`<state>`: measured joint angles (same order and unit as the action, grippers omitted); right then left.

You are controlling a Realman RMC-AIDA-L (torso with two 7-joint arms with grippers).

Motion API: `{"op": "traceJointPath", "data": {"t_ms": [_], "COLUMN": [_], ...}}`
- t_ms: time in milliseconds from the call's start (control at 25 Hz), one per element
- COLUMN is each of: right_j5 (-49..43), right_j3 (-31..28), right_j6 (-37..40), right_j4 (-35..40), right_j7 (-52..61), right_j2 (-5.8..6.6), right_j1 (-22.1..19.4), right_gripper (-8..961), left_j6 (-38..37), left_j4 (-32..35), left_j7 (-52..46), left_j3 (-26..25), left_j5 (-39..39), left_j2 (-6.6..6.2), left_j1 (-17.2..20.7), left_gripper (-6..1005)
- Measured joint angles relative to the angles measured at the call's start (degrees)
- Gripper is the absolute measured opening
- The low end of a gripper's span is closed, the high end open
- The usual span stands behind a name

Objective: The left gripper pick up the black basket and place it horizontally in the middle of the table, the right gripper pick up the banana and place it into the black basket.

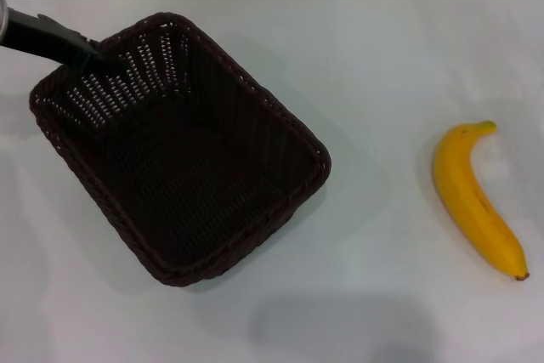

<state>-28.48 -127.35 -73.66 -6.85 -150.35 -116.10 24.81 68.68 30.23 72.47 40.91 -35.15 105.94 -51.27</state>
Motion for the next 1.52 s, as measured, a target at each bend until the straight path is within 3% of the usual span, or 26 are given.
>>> {"op": "traceJointPath", "data": {"t_ms": [360,560,680,1080,1520], "right_j5": [0.11,0.07,0.05,0.14,0.19], "right_j3": [0.00,0.00,0.00,0.00,-0.13], "right_j6": [-0.15,-0.17,-0.18,-0.18,-0.17], "right_j4": [-0.04,-0.06,-0.08,-0.05,-0.14], "right_j7": [-0.01,-0.01,-0.02,-0.04,-0.04], "right_j2": [0.00,0.00,0.00,0.02,0.14], "right_j1": [-0.10,-0.12,-0.15,-0.31,-0.29], "right_gripper": [857,857,857,858,858], "left_j6": [0.38,0.41,0.79,9.25,11.04], "left_j4": [0.01,0.00,0.24,1.13,4.47], "left_j7": [0.24,0.26,0.28,0.88,-3.30], "left_j3": [-0.18,-0.16,-0.12,-0.12,-0.22], "left_j5": [-0.24,-1.00,-3.06,-11.46,-22.92], "left_j2": [0.26,0.39,0.15,-2.59,-3.86], "left_j1": [0.80,1.23,1.90,4.20,9.73], "left_gripper": [325,240,234,213,182]}}
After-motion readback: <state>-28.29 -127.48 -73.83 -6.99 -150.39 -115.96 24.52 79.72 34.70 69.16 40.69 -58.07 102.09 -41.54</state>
